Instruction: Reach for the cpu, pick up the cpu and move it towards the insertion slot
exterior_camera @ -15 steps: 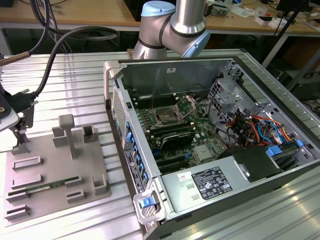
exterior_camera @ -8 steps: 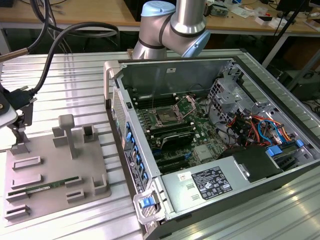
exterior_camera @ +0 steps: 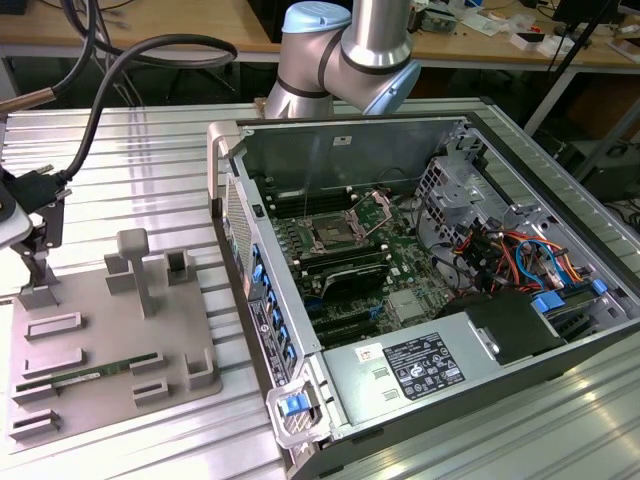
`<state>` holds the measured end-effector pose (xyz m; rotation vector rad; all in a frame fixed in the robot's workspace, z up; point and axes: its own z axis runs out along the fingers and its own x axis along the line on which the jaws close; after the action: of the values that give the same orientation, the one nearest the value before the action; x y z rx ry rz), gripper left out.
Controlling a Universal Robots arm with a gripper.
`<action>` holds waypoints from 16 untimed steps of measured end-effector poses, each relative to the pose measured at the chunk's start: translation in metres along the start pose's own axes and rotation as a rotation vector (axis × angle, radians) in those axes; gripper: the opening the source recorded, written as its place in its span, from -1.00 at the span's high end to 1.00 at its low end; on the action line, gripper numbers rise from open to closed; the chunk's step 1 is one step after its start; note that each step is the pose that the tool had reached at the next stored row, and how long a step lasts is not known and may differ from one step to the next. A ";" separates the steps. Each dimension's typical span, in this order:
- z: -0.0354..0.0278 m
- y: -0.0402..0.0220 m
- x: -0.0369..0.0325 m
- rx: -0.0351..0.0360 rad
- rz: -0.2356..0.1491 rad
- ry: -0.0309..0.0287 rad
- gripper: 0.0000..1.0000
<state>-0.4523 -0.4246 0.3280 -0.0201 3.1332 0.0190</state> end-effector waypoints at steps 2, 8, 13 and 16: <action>-0.0010 0.0000 0.0000 -0.0001 0.000 -0.0001 -0.09; -0.0030 0.0000 0.0000 -0.0001 0.000 -0.0001 -0.09; -0.0041 0.0000 0.0000 -0.0001 0.000 0.0000 -0.09; -0.0046 0.0001 0.0000 -0.0001 0.000 0.0000 -0.09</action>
<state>-0.4523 -0.4246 0.3326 -0.0202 3.1331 0.0191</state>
